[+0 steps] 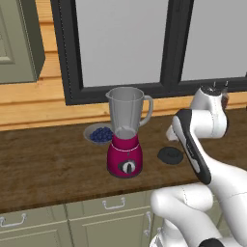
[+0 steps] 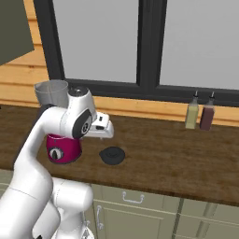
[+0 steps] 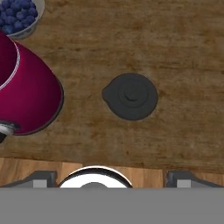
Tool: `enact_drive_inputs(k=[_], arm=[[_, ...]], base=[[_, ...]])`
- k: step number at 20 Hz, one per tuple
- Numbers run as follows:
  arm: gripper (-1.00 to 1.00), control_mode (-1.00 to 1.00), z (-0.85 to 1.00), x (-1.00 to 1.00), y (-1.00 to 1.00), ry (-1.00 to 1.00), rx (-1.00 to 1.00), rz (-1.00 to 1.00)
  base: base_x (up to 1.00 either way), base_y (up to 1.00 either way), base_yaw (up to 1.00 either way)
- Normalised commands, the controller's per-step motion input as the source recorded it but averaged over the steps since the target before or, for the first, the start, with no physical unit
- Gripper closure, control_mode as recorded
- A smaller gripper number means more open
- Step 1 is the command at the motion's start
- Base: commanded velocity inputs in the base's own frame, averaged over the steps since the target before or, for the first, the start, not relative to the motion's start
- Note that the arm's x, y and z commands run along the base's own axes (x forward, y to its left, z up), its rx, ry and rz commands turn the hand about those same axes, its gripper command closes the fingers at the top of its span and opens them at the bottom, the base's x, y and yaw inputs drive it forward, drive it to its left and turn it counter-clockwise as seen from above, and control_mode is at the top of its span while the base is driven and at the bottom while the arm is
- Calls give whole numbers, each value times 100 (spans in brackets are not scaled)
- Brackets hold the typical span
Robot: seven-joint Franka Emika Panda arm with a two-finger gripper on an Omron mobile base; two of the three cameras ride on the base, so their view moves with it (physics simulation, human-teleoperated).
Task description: Close the lid blender by securely placing the lid on top.
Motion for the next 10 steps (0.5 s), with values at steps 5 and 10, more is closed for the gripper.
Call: enact_drive_inputs(k=[5,10], arm=[[-100,-100,-35,24,-15,0,0,0],[-100,-100,-37,27,-11,0,0,0]], base=[[0,0,0],[0,0,0]])
